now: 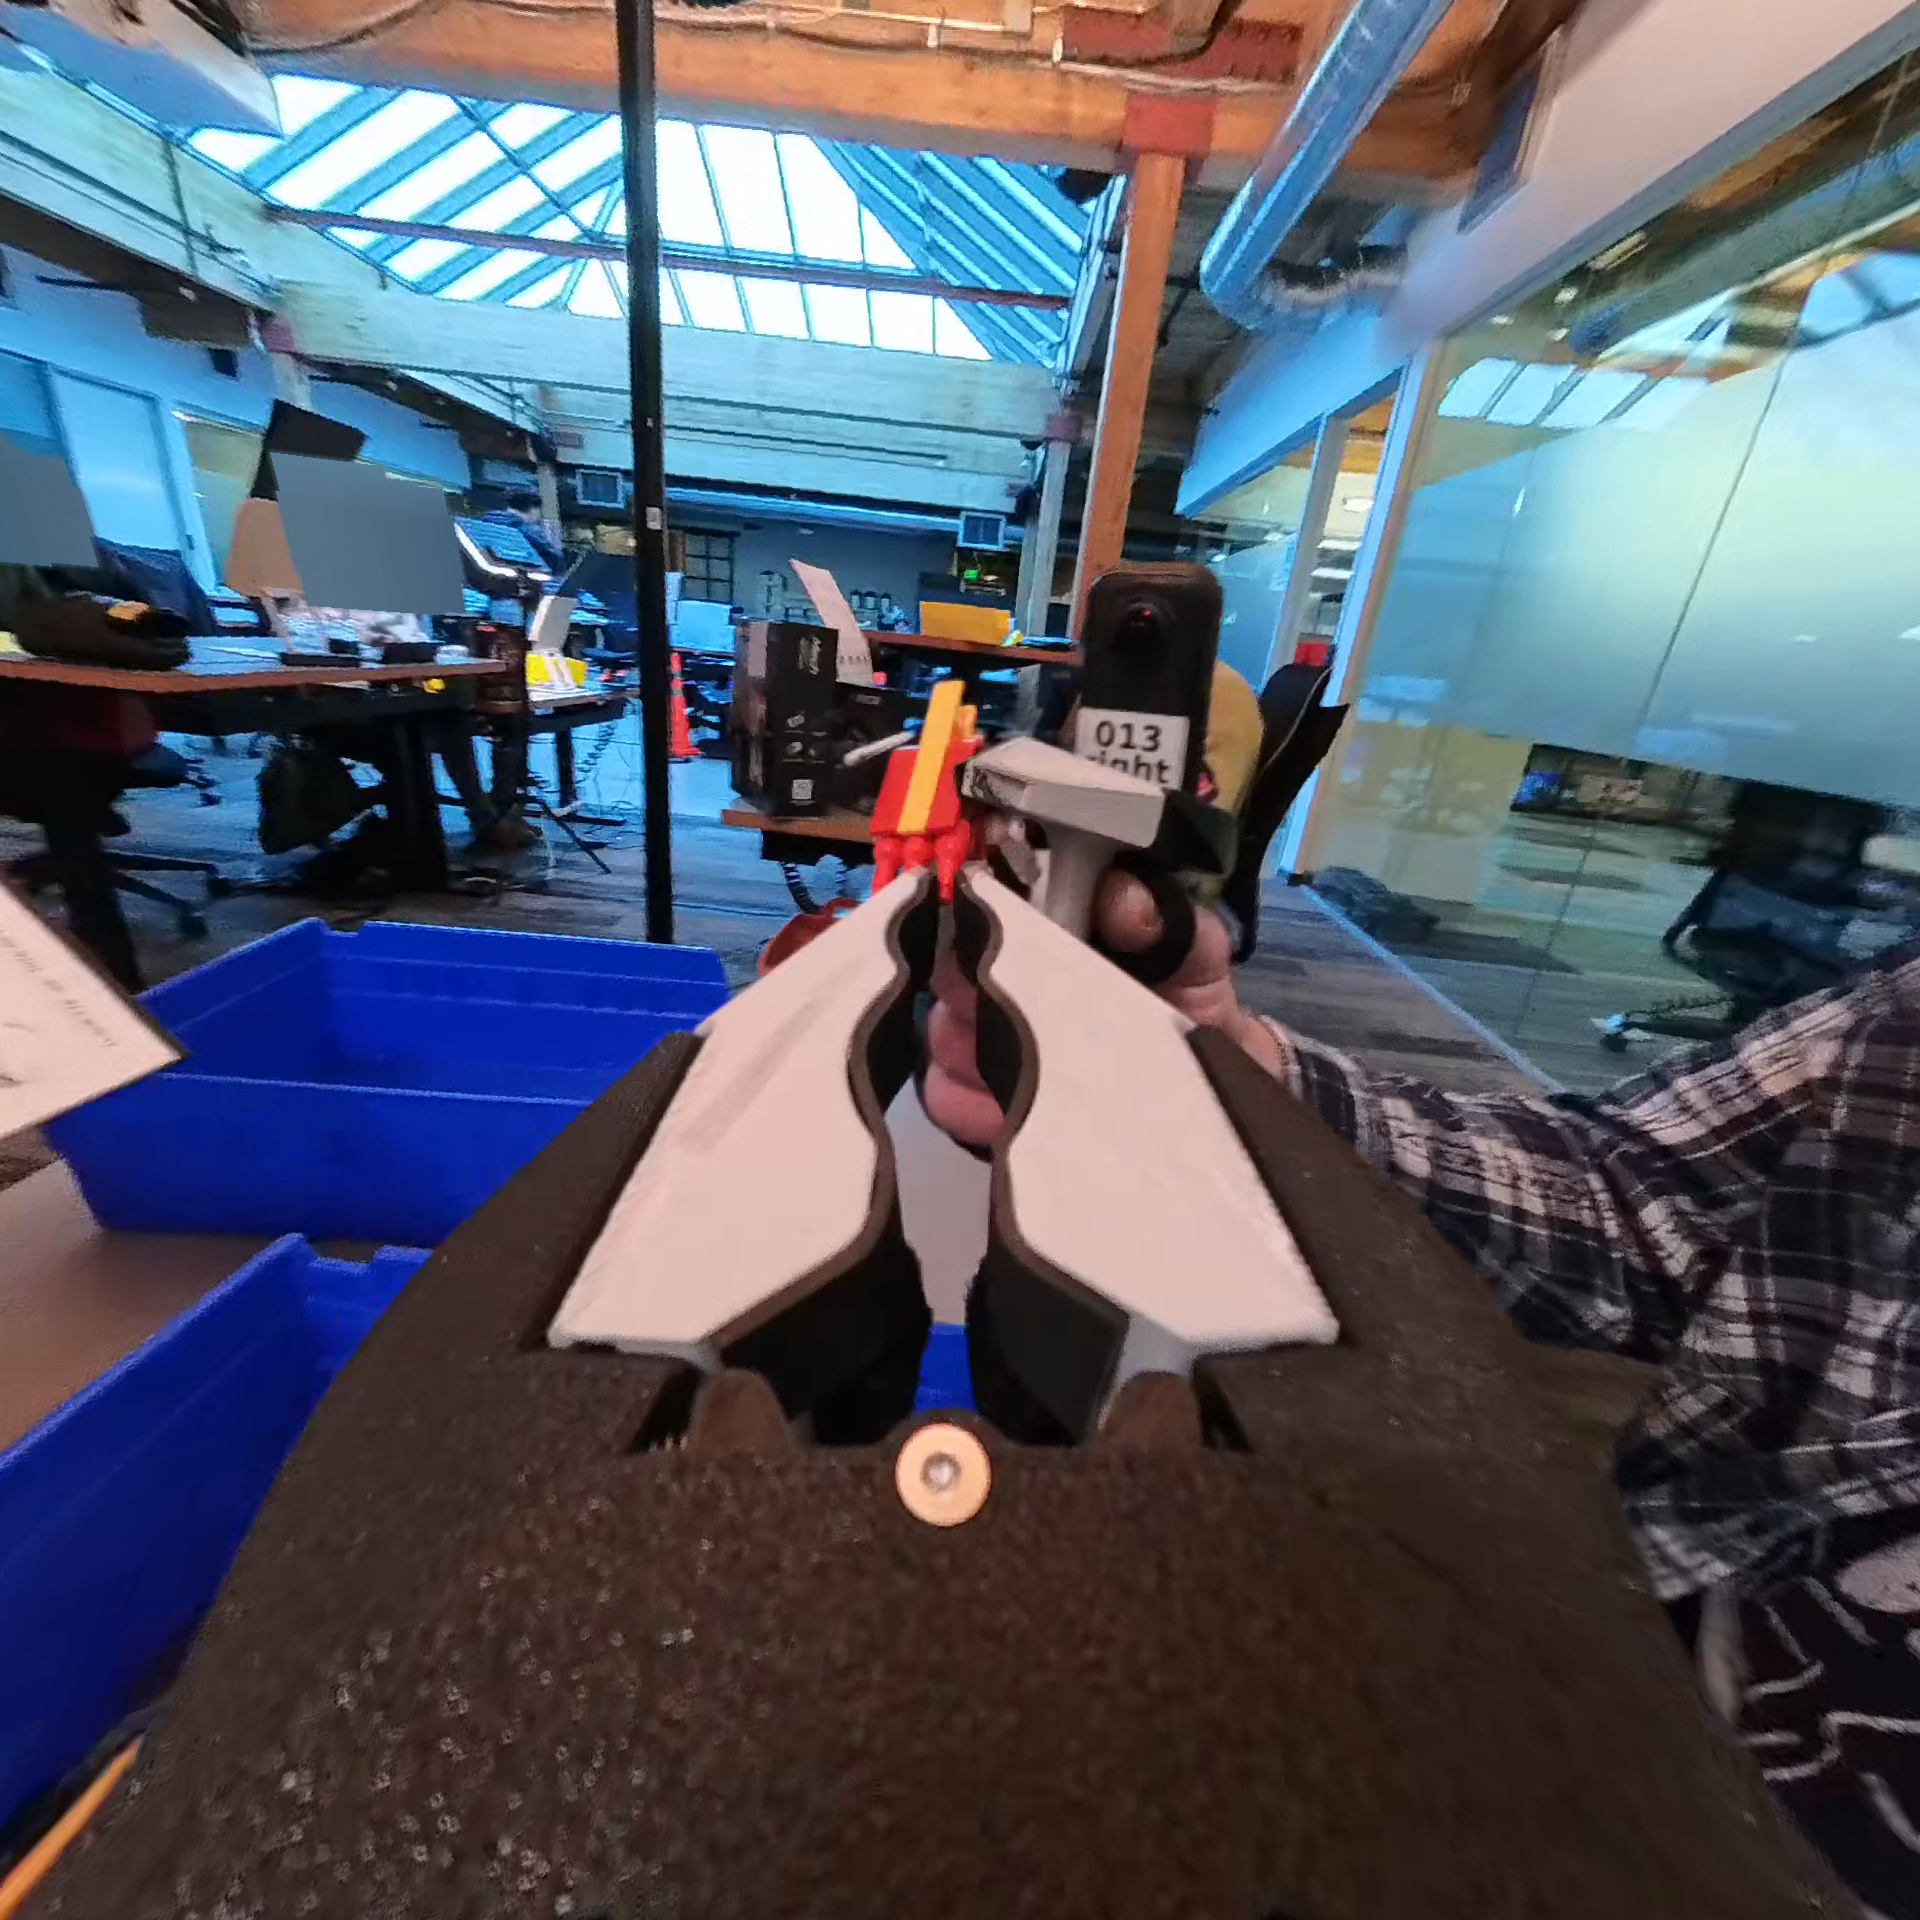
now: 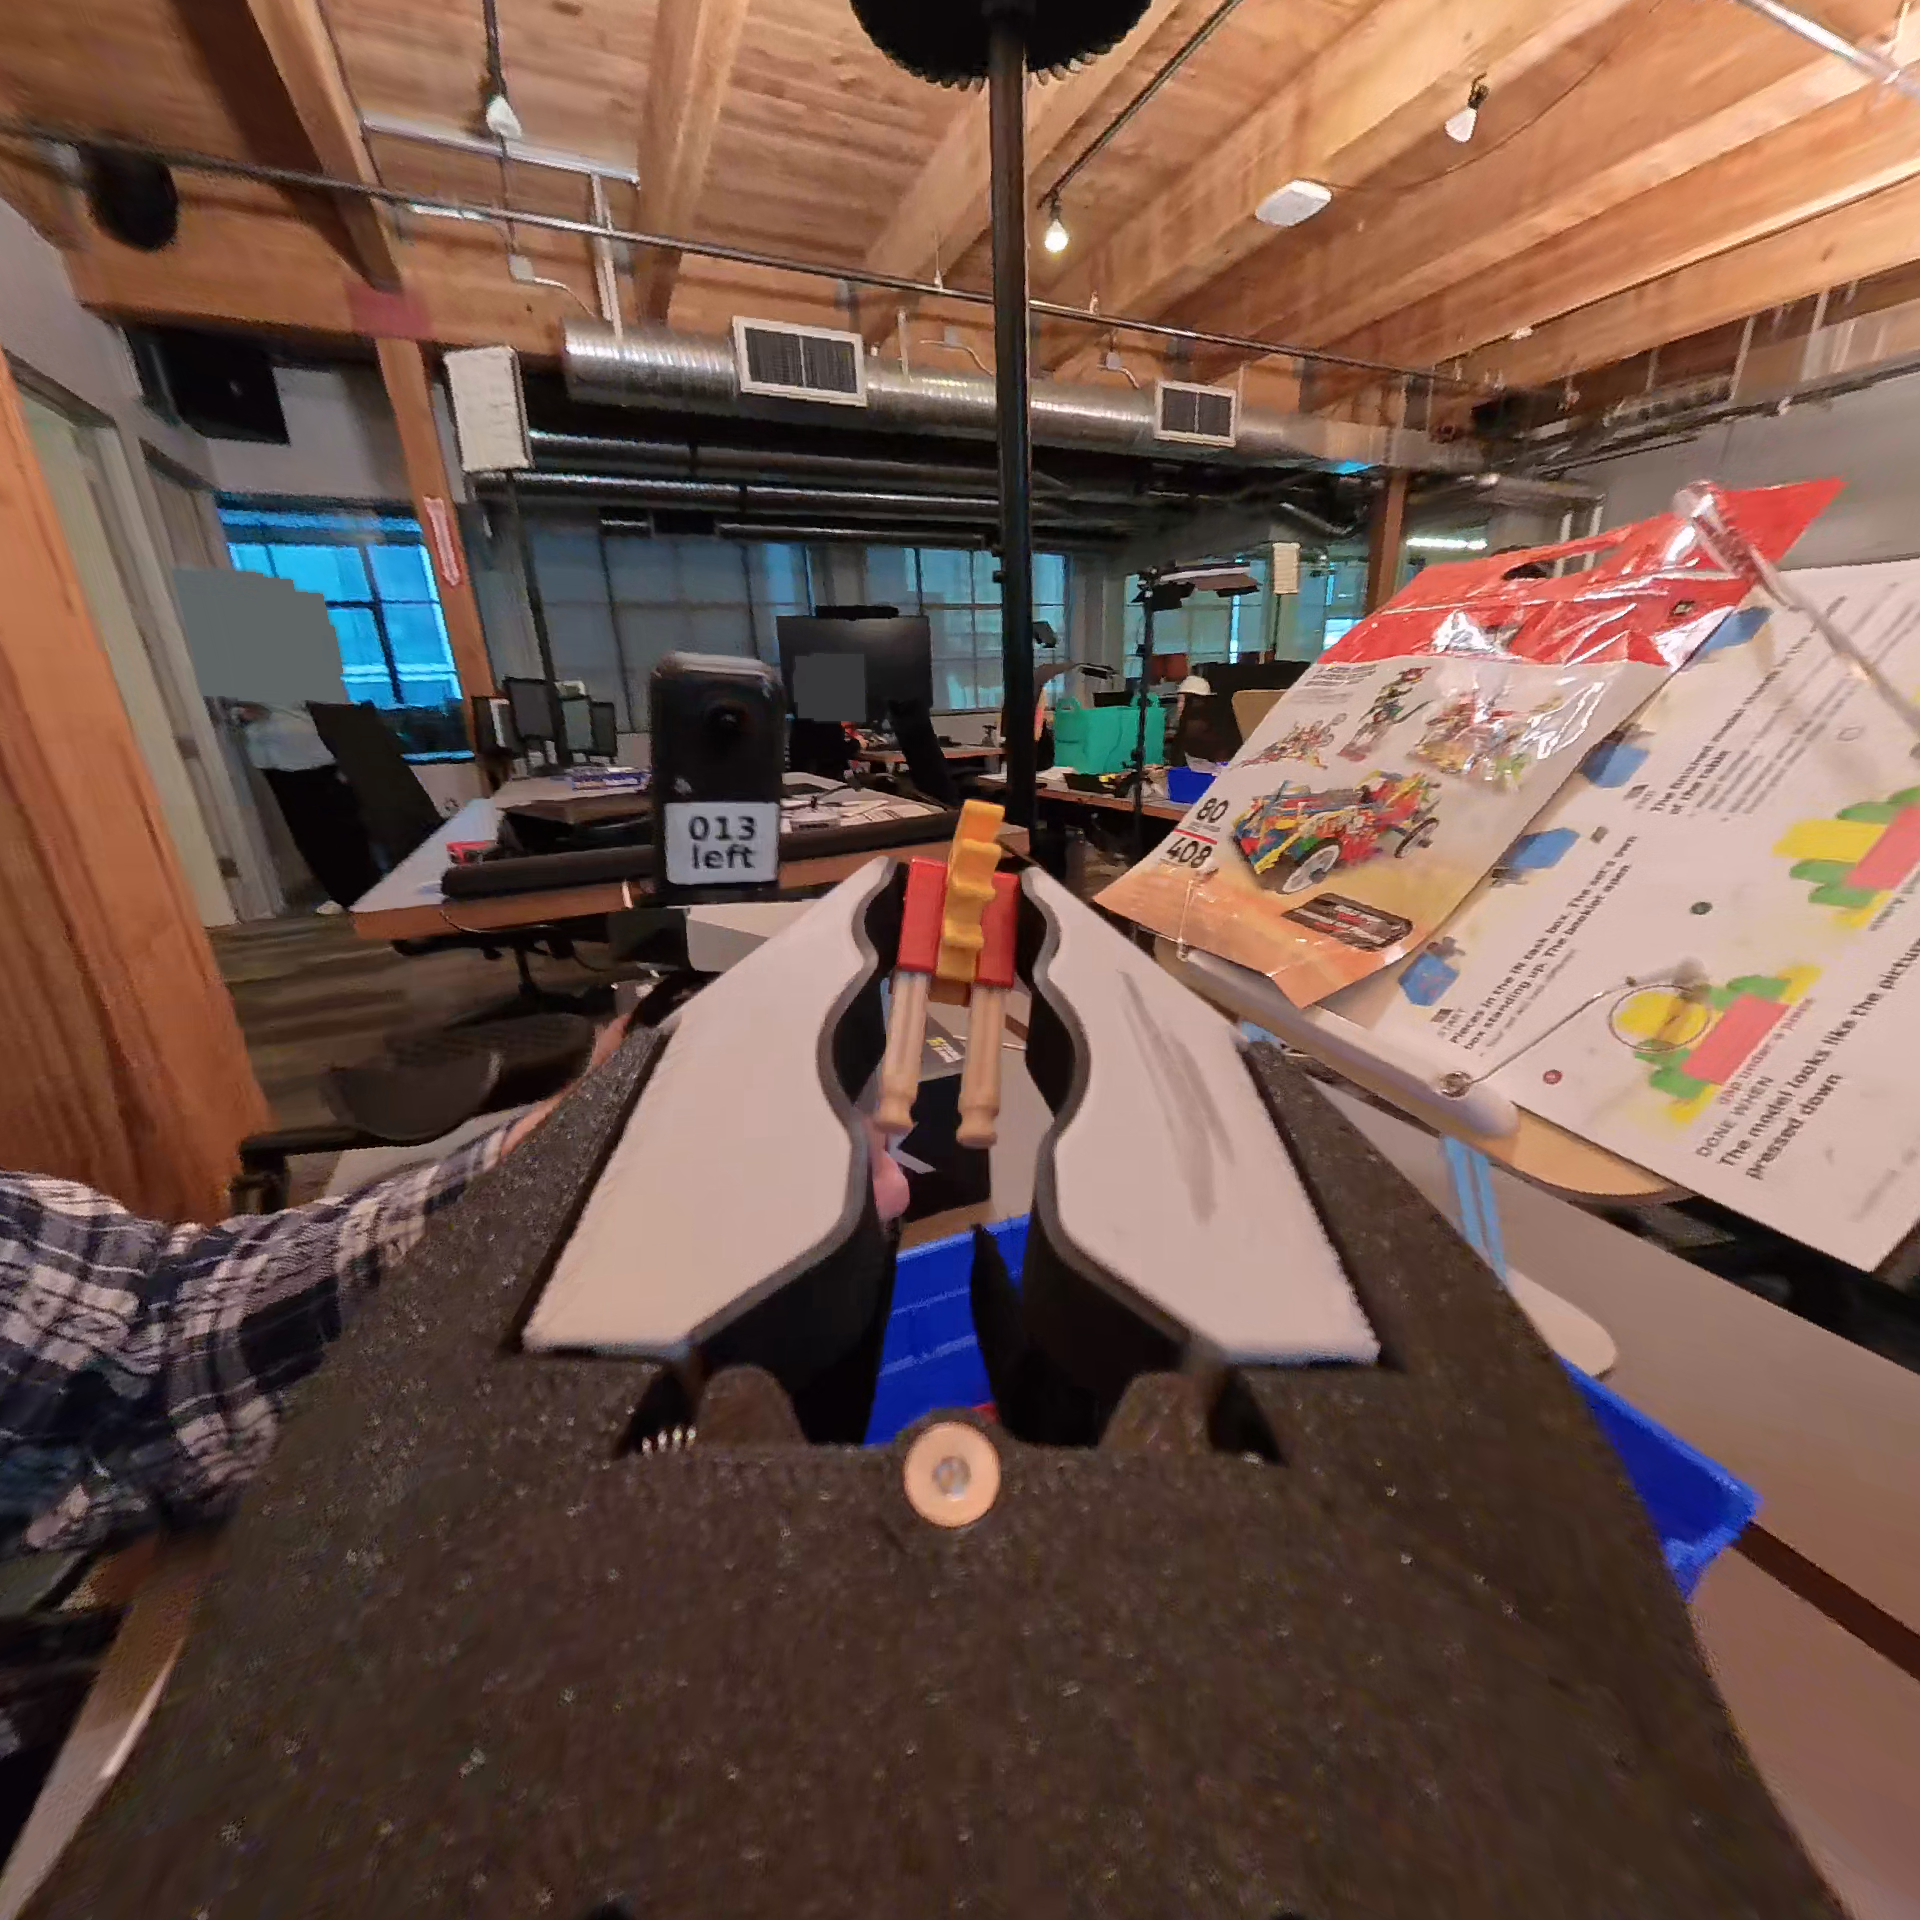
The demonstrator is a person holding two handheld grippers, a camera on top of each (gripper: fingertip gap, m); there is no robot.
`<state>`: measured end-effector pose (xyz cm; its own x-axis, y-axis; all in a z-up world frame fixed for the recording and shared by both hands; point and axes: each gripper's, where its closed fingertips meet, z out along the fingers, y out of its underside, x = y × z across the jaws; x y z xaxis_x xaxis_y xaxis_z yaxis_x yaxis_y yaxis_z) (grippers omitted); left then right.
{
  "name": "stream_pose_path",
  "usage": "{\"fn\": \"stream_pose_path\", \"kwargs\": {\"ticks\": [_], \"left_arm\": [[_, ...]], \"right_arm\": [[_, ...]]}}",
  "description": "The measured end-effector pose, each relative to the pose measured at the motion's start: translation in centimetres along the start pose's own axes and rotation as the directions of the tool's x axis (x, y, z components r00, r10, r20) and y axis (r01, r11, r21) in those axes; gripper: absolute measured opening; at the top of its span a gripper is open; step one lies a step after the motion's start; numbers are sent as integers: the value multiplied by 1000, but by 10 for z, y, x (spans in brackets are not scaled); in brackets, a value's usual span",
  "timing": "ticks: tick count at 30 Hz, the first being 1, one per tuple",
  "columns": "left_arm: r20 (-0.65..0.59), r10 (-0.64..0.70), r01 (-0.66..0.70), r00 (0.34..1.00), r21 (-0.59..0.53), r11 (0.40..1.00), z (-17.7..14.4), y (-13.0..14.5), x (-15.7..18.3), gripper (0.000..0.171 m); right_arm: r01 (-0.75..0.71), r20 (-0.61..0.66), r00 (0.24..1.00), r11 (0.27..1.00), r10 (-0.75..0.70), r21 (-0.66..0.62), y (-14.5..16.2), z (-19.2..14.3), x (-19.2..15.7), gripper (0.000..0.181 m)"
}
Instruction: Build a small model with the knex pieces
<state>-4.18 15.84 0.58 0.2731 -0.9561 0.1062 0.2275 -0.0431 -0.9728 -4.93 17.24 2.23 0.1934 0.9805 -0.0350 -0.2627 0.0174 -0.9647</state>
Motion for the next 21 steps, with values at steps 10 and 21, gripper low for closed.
{"fn": "stream_pose_path", "kwargs": {"ticks": [10, 21], "left_arm": [[-176, -202, 227, 963, 132, 965, 1, -10, 11, 0], [-151, -238, 258, 959, 125, 958, -1, 2, -3, 0]], "right_arm": [[112, -14, 994, 994, -111, 19, -8, -4, -9, 20], [407, -170, 889, 904, -425, -131, 5, -5, 3, 19]]}}
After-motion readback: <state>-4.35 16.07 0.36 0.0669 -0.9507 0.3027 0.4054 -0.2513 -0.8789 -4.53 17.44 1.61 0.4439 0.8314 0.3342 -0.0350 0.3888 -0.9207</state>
